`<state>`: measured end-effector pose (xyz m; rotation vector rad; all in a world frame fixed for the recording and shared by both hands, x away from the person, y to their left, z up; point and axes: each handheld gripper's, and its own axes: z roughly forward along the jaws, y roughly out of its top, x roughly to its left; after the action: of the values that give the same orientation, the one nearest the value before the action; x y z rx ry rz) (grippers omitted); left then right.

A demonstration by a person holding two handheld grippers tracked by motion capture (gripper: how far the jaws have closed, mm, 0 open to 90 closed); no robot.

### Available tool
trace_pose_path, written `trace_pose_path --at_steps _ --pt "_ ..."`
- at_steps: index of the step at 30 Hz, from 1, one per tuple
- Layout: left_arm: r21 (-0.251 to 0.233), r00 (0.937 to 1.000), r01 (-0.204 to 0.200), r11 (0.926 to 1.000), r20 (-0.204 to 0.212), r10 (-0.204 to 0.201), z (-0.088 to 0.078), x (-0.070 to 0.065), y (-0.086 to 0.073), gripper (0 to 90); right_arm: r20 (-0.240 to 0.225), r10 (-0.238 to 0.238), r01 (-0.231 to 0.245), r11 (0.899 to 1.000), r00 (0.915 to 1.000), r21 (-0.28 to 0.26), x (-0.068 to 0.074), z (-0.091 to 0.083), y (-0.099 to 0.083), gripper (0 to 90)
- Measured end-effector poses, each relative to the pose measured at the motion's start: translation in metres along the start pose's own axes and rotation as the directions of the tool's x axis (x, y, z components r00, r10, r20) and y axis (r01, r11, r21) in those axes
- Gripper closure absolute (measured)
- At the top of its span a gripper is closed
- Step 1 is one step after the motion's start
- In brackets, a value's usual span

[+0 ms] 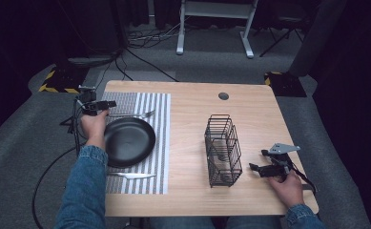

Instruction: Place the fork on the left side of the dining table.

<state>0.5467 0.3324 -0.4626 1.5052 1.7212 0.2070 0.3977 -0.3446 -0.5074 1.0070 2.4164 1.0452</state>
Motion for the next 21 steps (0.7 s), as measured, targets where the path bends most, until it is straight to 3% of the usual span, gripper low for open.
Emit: trace_pose_path --at_steps 7,9,14,15,16,17,18,21 --pt "-0.036 0.9982 -0.06 0.9975 -0.006 0.06 -0.013 -0.015 0.002 49.0 0.0 0.0 0.0 1.0 1.0 0.0 0.0 0.0 0.0 13.7" --pt "-0.051 0.9955 -0.095 0.9942 -0.013 0.094 -0.025 -0.021 0.003 49.0 0.0 0.0 0.0 1.0 1.0 0.0 0.0 0.0 0.0 13.7" --pt "-0.072 0.9914 -0.131 0.9887 -0.017 0.13 -0.044 -0.03 0.003 48.9 0.001 0.0 0.0 1.0 1.0 0.0 0.0 0.0 0.0 13.7" --pt "-0.085 0.9875 -0.158 0.9838 -0.022 0.156 -0.054 -0.036 0.003 48.8 0.0 0.0 0.0 1.0 1.0 0.0 0.0 0.0 0.0 13.7" --pt "-0.085 0.9875 -0.158 0.9838 -0.022 0.156 -0.054 -0.036 0.003 48.7 0.001 0.0 0.0 1.0 1.0 0.0 0.0 0.0 0.0 13.7" --pt "-0.1 0.9817 -0.19 0.9766 -0.028 0.189 -0.064 -0.042 0.003 48.4 0.0 0.0 0.0 1.0 1.0 0.0 0.0 0.0 0.0 13.7" --pt "-0.1 0.9817 -0.19 0.9766 -0.028 0.189 -0.064 -0.042 0.003 48.3 0.0 0.0 0.0 1.0 1.0 0.0 0.0 0.0 0.0 13.7" --pt "-0.122 0.972 -0.235 0.9644 -0.017 0.234 -0.082 -0.057 0.0 47.9 0.001 0.0 0.0 1.0 1.0 0.0 0.0 0.0 0.0 13.7"
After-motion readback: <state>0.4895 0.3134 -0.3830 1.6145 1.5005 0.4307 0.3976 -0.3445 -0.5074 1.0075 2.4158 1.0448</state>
